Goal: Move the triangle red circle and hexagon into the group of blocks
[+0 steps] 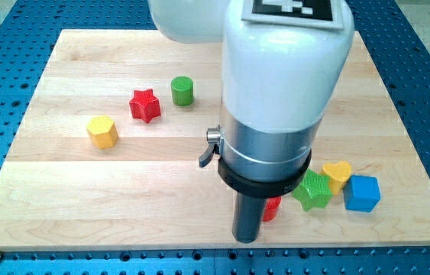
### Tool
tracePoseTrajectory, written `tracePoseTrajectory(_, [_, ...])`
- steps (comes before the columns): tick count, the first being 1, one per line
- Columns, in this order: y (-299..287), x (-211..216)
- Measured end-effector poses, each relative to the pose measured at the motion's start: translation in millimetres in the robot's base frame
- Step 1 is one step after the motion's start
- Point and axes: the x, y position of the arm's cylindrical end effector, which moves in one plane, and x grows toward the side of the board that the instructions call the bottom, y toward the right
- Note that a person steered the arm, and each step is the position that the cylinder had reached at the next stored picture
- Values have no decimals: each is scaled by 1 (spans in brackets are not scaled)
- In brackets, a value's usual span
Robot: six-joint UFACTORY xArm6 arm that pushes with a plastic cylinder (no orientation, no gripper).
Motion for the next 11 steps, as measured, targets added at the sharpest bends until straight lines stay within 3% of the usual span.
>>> tracePoseTrajectory(1, [30,-8])
tracePoseTrajectory(2, [16,2])
tracePoseTrajectory(3, [-50,-8])
tracePoseTrajectory(5, [-187,-66])
tracePoseTrajectory(7, [-268,-149])
tracePoseTrajectory(8, [-247,-161])
tracePoseTrajectory(10, [-111,-127])
tracePoseTrajectory(11, [-83,-131])
